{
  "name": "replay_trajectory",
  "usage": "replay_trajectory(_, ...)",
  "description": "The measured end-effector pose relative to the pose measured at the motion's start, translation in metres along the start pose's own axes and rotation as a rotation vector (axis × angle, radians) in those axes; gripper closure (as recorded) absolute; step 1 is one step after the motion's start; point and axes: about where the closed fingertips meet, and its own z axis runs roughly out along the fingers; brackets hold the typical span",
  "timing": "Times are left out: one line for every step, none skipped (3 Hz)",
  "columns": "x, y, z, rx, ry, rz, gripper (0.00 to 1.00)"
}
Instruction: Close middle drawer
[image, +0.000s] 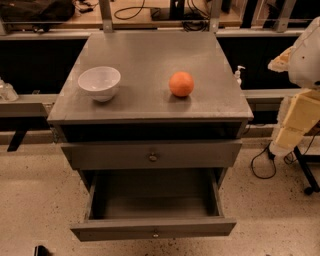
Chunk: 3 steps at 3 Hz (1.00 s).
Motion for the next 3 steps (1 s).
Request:
replay_trajectory(-0.001,-0.001,0.003,0.003,-0.009,0.002,0.00)
replay_trajectory(-0.008,0.007,0.027,0.000,-0.052,-0.002,0.00)
replay_trajectory(-0.036,0.054,0.078,-0.046,-0.200,-0.045,0.00)
